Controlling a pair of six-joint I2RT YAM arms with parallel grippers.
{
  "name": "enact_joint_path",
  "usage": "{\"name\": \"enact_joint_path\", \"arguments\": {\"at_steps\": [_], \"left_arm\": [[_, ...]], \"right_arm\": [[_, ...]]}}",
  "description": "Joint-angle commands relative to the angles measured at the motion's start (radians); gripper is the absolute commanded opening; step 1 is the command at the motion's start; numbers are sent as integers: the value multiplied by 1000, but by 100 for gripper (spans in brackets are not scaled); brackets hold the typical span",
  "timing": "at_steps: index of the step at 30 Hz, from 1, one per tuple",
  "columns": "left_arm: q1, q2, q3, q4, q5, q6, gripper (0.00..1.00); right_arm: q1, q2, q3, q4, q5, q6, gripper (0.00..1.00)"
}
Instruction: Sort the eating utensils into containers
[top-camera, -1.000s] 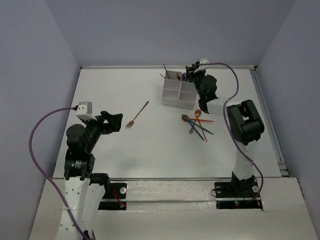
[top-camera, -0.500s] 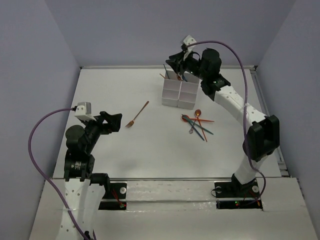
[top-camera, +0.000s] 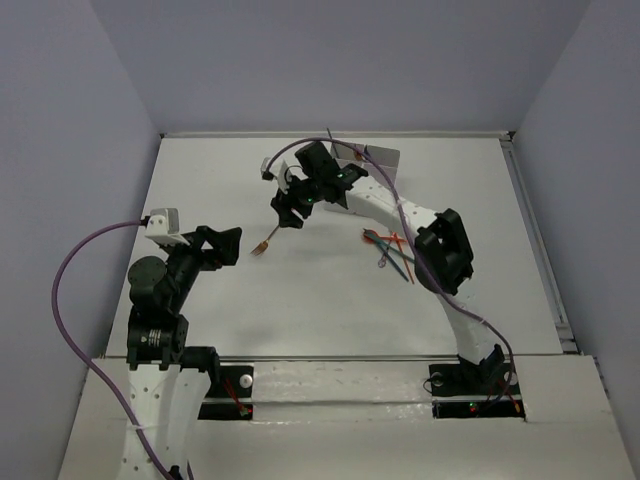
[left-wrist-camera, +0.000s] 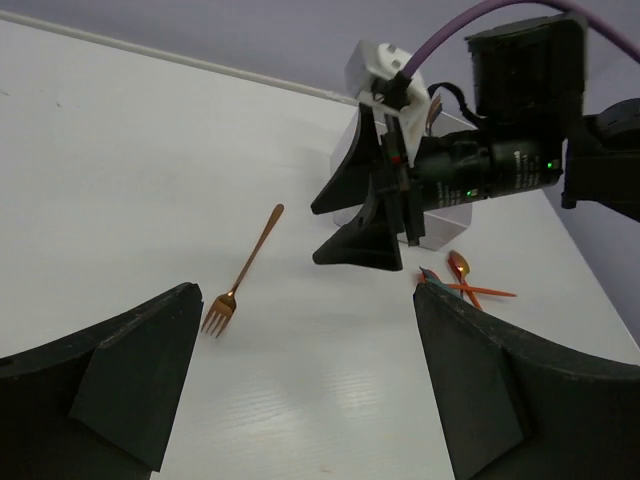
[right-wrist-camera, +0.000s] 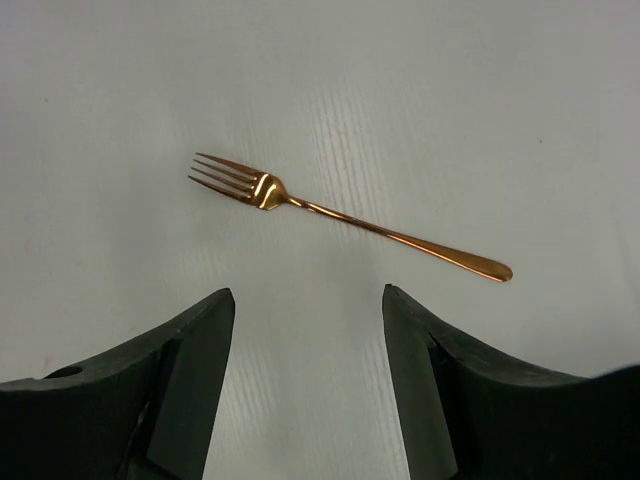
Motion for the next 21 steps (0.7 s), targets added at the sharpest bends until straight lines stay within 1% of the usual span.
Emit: {"name": "enact_joint_path", "arguments": {"at_steps": [1, 3, 4, 8, 12, 21], "left_arm": [[13, -11, 23, 38, -7, 2, 99], [13, -9, 25, 36, -9, 2, 99], [13, -8, 26, 36, -7, 0, 99], [13, -2, 26, 35, -1, 2, 99], [13, 0, 26, 35, 2, 2, 99], [13, 15, 23, 36, 16, 3, 99]], "right_arm": [[20, 60, 130, -158, 92, -136, 68], [29, 95, 168, -175, 111, -186, 70], [29, 129, 179, -180, 132, -199, 72], [39, 224, 283, -215, 164, -277, 73], [58, 301, 343, -224, 183, -314, 74], [68, 388, 426, -169, 120, -352, 77]]}}
